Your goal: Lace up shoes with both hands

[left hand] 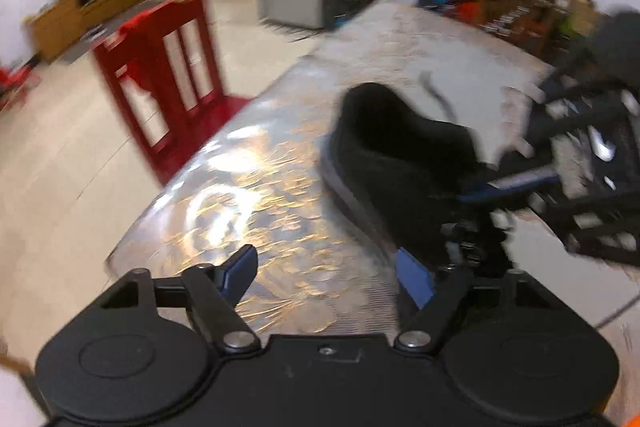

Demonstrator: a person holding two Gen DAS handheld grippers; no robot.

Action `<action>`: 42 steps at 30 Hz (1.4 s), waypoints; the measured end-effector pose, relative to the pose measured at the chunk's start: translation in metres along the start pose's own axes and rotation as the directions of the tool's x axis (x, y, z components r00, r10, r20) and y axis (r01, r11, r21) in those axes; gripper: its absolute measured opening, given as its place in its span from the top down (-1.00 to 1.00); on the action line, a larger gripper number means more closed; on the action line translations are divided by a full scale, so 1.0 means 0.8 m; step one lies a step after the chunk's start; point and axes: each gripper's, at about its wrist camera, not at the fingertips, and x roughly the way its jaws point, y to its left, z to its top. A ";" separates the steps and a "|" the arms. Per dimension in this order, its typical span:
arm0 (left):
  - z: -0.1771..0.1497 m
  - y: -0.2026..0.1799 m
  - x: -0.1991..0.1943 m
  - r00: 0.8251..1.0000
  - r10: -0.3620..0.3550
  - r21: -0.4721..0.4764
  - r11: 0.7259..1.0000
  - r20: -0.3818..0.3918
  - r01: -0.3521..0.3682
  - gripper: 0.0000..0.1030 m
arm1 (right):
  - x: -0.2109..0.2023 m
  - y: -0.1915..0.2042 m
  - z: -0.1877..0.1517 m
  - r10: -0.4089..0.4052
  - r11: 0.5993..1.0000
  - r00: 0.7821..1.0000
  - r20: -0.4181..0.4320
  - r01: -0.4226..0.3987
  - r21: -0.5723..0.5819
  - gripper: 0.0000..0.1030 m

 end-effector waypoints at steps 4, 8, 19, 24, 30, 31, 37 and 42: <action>-0.005 -0.023 0.002 0.995 -0.095 0.084 0.992 -0.019 0.096 -0.47 | -0.025 -0.005 -0.007 0.012 0.981 1.000 0.006 -0.013 0.195 0.94; -0.012 -0.050 0.017 0.991 -0.114 0.169 0.978 -0.074 0.125 -0.47 | -0.047 0.012 -0.020 0.051 0.923 0.999 0.015 -0.053 0.380 0.94; -0.008 -0.046 0.031 0.998 0.018 0.219 0.976 -0.063 -0.004 -0.67 | -0.032 0.088 -0.057 0.083 0.719 0.996 0.023 -0.076 0.691 0.93; -0.005 -0.029 0.028 0.995 0.094 0.283 0.956 -0.036 -0.080 -0.67 | -0.022 0.104 -0.051 0.035 0.592 0.993 0.115 -0.113 0.798 0.93; -0.008 -0.017 0.016 0.998 0.063 0.310 0.949 -0.028 -0.051 -0.66 | -0.012 0.115 -0.032 -0.006 0.576 0.993 0.118 -0.094 0.812 0.84; -0.010 -0.016 0.014 0.998 0.062 0.314 0.948 -0.022 -0.052 -0.66 | -0.012 0.116 -0.029 -0.007 0.580 0.995 0.103 -0.080 0.811 0.73; -0.020 -0.005 0.007 0.999 0.049 0.302 0.952 -0.014 -0.042 -0.66 | -0.009 0.117 -0.018 -0.007 0.605 1.000 0.018 -0.010 0.796 0.53; -0.027 0.006 0.006 0.998 0.060 0.278 0.959 -0.019 -0.053 -0.63 | -0.008 0.125 -0.015 -0.020 0.607 1.000 -0.008 0.019 0.794 0.93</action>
